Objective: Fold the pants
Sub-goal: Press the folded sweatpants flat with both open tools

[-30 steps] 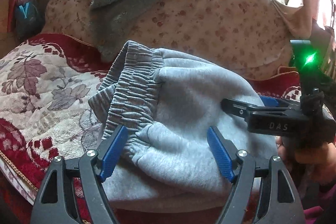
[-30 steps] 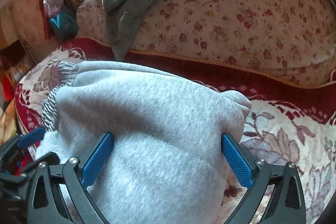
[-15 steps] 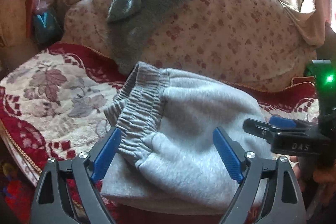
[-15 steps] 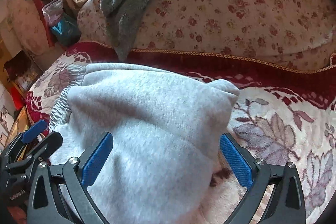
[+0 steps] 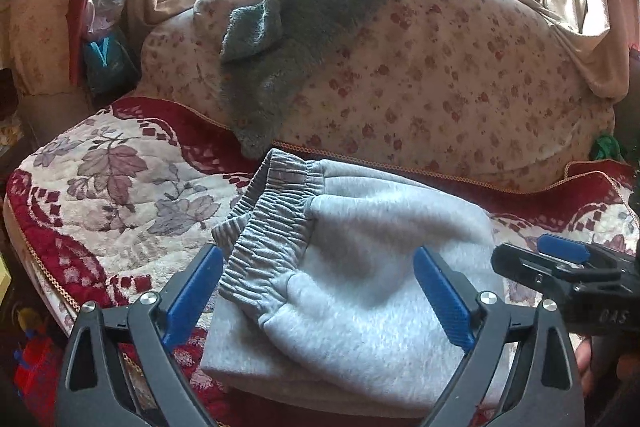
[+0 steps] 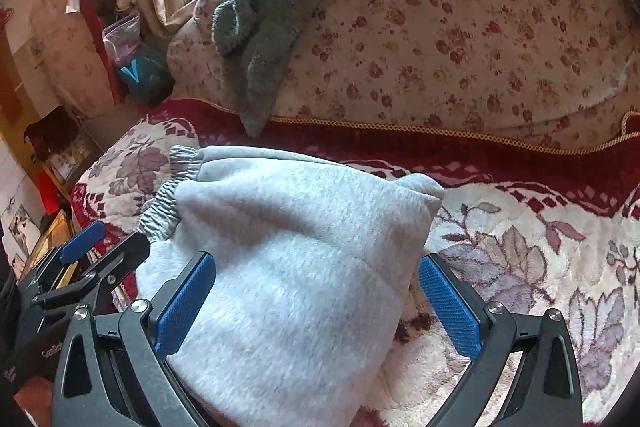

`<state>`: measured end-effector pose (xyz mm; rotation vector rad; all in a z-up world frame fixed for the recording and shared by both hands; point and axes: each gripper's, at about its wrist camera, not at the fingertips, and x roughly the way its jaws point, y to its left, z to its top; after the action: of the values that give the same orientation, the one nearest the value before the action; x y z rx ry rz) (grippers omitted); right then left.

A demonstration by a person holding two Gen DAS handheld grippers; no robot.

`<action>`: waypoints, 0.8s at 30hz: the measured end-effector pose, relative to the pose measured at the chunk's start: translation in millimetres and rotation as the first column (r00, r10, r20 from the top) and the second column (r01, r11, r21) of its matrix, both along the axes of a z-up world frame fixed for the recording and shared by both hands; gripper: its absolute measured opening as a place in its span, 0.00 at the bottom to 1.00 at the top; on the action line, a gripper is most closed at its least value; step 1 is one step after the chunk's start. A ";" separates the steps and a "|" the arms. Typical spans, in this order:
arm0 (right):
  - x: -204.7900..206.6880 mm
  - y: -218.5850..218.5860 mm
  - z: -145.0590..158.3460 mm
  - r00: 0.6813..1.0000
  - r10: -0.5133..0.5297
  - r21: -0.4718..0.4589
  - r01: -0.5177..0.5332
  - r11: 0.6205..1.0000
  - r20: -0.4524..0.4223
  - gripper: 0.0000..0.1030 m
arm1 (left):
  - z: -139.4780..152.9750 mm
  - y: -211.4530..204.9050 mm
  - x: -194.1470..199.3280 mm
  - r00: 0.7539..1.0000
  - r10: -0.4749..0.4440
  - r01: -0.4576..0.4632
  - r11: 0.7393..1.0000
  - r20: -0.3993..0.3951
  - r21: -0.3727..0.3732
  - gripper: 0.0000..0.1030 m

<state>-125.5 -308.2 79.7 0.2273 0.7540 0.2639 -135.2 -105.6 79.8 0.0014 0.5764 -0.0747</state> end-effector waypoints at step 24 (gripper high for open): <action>2.3 -15.5 -20.9 0.998 -0.002 0.053 0.005 0.999 -0.065 1.00 | -6.5 36.8 10.6 0.999 0.010 -0.014 0.995 -0.039 -0.099 0.99</action>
<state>-123.2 -323.7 58.7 0.2882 0.8111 0.2742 -124.6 -68.8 73.3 -0.1007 0.6104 -0.0919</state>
